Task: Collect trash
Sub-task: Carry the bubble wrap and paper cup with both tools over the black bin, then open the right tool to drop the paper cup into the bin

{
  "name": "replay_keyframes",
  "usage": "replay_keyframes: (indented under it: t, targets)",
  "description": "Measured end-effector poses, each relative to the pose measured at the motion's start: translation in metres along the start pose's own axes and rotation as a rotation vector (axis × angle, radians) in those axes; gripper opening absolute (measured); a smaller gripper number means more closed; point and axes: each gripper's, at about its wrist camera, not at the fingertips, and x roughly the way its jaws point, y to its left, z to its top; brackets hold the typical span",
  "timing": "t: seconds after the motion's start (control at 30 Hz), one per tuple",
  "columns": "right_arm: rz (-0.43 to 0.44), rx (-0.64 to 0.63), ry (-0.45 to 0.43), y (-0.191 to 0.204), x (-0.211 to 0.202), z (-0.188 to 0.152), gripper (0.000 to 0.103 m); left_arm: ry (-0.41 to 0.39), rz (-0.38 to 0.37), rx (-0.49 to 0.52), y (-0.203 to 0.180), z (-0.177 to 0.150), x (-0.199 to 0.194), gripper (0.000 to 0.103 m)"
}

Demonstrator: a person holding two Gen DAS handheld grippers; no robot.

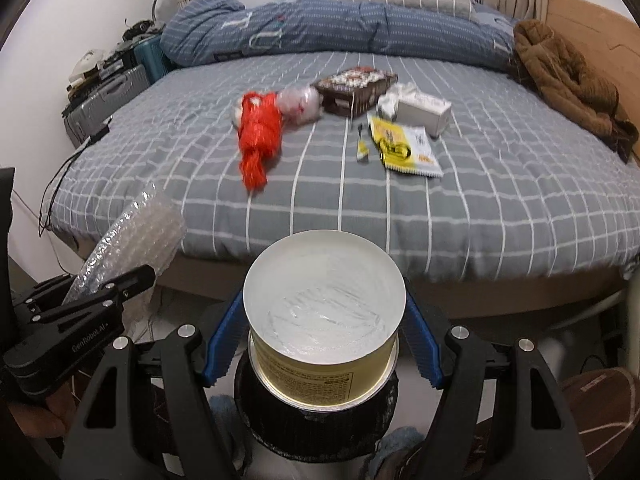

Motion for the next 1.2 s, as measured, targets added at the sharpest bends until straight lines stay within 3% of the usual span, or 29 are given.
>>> replay_keyframes:
  t: [0.8,1.2]
  targets:
    - [-0.010,-0.012,0.268,0.001,0.106,-0.057,0.069,0.209,-0.010,-0.015,0.013,-0.046,0.103,0.025]
    - [-0.007,-0.017,0.376,0.019,0.146,-0.065,0.069,0.269,0.035,-0.071,0.050,-0.064,0.119,0.025]
